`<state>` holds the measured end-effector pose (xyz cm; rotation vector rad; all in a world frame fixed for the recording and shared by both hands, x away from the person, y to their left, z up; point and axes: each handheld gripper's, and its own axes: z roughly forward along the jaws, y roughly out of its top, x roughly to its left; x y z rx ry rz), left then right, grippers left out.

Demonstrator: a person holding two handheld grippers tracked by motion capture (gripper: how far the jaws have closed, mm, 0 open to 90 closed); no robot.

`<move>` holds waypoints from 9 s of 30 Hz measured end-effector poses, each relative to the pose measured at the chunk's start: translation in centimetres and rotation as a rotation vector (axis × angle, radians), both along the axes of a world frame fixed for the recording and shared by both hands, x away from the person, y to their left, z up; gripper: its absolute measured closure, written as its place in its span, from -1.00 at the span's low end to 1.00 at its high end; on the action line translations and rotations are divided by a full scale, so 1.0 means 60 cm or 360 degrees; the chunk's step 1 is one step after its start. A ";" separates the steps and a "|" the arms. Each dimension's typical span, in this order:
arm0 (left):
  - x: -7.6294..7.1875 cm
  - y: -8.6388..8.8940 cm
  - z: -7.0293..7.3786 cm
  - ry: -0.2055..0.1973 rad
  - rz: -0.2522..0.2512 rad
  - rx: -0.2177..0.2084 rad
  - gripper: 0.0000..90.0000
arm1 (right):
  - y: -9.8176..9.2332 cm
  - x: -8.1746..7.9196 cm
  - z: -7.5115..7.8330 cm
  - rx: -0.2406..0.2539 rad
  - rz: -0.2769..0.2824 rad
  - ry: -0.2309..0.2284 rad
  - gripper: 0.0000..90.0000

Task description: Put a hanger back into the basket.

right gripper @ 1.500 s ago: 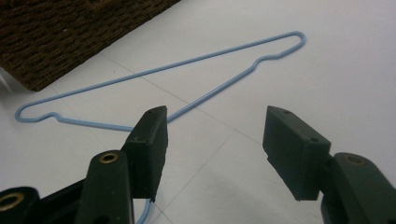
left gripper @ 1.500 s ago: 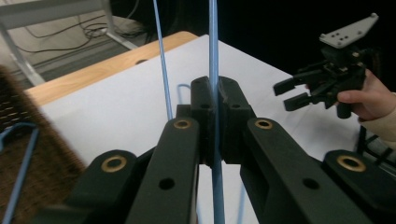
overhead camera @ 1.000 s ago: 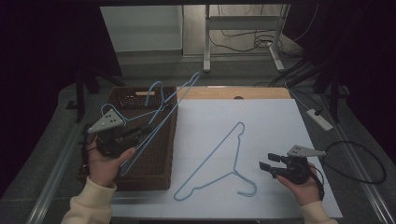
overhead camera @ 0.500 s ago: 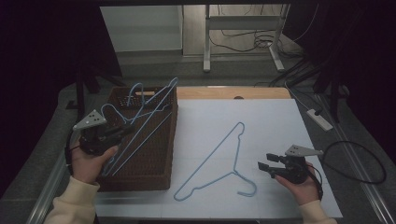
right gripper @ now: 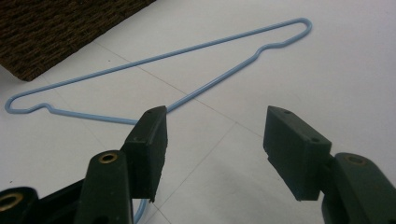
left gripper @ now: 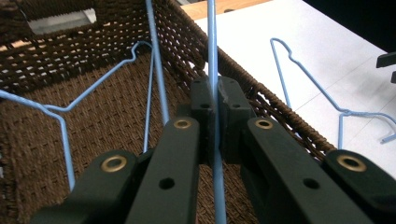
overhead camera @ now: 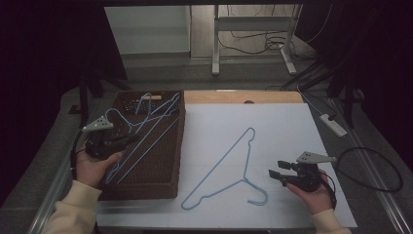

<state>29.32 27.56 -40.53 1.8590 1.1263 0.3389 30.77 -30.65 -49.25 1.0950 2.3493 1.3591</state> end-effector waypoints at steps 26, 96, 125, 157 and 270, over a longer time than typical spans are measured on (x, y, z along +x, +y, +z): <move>0.051 0.005 -0.067 0.0271 0.0054 0.0160 0.92 | 0.005 0.004 -0.002 -0.0014 0.0010 0.0009 -0.12; -0.082 -0.136 -0.037 -0.0208 -0.0154 0.0106 -0.19 | 0.026 -0.013 0.024 -0.0221 0.0084 0.0043 -0.12; -0.097 -0.134 -0.047 -0.0183 -0.0192 0.0095 -0.19 | 0.139 0.005 0.038 -0.0833 0.0330 0.0460 0.00; -0.110 -0.190 -0.039 -0.0194 -0.0302 0.0129 -0.19 | 0.171 0.012 0.037 -0.1093 0.0452 0.0682 0.94; -0.077 -0.358 -0.023 -0.0124 -0.0558 0.0093 0.92 | -0.004 -0.015 0.025 -0.0057 -0.0037 -0.0205 -0.30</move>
